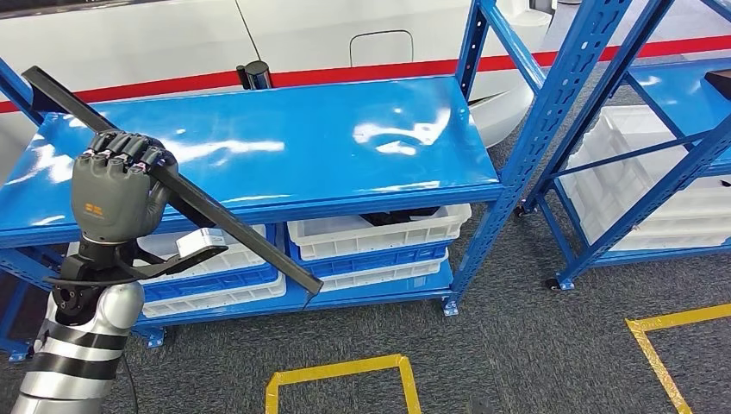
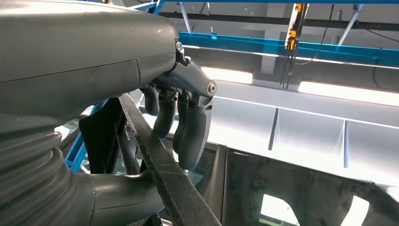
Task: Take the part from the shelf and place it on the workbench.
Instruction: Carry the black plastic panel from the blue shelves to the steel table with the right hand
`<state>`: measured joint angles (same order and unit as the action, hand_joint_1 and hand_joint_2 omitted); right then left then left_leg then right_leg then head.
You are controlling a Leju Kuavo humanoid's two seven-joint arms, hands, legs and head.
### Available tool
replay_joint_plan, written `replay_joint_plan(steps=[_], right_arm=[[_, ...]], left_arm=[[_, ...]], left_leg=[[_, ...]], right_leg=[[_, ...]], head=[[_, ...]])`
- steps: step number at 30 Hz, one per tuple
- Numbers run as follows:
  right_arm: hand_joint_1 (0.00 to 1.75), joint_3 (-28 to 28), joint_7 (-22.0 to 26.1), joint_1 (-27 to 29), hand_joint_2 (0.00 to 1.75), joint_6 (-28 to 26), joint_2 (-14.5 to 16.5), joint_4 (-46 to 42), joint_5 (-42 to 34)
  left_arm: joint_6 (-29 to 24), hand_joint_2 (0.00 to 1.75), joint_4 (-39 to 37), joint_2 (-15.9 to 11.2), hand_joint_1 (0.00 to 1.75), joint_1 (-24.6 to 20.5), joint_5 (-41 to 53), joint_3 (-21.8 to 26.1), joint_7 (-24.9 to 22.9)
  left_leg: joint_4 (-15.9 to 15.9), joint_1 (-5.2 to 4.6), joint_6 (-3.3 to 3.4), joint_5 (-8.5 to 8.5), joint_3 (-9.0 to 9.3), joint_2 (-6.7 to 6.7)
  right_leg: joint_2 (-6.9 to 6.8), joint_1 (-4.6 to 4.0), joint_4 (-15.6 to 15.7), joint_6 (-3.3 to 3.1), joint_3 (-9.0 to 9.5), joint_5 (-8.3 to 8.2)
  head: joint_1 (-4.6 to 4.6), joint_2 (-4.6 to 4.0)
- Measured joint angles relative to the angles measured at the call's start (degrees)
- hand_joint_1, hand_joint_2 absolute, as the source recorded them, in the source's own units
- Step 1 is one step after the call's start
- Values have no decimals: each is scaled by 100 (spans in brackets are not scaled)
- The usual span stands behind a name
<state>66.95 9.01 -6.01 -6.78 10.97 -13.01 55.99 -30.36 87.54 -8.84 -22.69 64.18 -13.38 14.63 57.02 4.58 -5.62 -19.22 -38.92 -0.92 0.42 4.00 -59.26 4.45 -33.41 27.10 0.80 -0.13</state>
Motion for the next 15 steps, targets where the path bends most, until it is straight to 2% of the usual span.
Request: replay_joint_plan(steps=[1, 3, 5, 9, 15], right_arm=[[0, 1, 0, -1, 0, 1, 6, 1, -1], [0, 2, 0, -4, 0, 2, 21, 2, -2], [0, 2, -1, -11, 0, 4, 20, 1, -1], [0, 2, -2, -12, 0, 7, 13, 1, 1], [0, 2, -2, -13, 0, 4, -7, 1, -2]], left_arm=[[9, 175, 1, 0, 175, -4, -1, -1, 2], [25, 175, 5, -3, 175, -23, -2, -2, 10], [36, 175, 8, -4, 175, -48, -4, -3, 17], [39, 175, 4, -3, 175, -51, -5, -11, 22], [39, 175, 4, -6, 175, -49, -5, -27, 33]], left_leg=[[23, 4, 16, -12, -11, -1], [-8, -35, 78, -7, 20, -6], [-92, -93, 108, 32, 60, -13], [-61, -105, 110, 42, -13, -27], [-24, -106, 148, 37, -56, -30]], right_leg=[[-4, 48, 17, 23, 10, -8], [-8, 75, 69, 62, 42, -25], [-6, 8, 109, 58, 61, -37], [-13, 6, 154, 82, 44, -62], [-18, 8, 173, 114, 33, -83]], head=[[3, 0], [18, 0], [30, 0], [26, 0], [25, 0]])
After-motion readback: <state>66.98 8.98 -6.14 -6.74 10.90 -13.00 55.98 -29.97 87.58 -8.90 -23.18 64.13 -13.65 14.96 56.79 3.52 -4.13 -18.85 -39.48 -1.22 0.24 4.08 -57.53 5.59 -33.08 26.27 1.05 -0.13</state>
